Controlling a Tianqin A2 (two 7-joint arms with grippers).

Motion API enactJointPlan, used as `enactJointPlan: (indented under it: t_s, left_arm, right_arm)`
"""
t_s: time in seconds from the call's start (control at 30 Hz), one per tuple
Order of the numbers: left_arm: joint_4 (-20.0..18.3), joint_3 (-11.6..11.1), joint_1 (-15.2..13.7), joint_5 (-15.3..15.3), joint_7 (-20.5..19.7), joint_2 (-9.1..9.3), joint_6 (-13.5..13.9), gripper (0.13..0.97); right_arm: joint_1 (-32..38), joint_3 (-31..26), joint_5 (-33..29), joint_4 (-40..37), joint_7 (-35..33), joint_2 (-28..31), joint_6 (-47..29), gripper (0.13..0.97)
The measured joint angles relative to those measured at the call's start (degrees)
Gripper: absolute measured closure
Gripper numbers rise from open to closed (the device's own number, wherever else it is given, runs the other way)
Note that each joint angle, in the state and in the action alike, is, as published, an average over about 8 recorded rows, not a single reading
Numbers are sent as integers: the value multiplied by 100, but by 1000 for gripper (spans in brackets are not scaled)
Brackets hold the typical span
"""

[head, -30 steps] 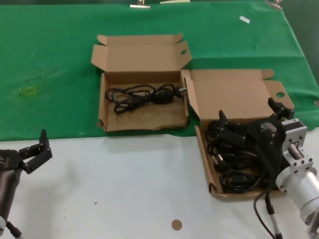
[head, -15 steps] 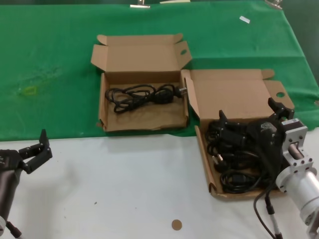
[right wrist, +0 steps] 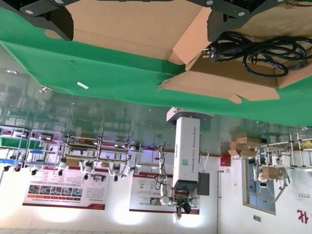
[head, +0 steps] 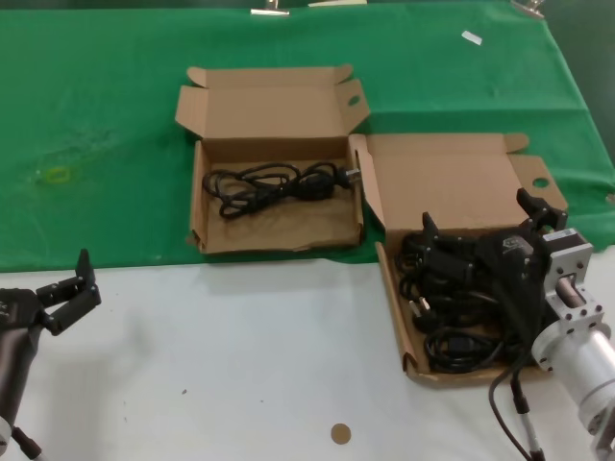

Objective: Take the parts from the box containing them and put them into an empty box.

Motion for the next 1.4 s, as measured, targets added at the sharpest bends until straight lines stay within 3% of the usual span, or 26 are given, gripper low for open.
enactJointPlan:
  t_s: [1.4]
  left_arm:
    - [0,0,0,0,0,0,0,132]
  right_arm:
    - [0,0,0,0,0,0,0,129]
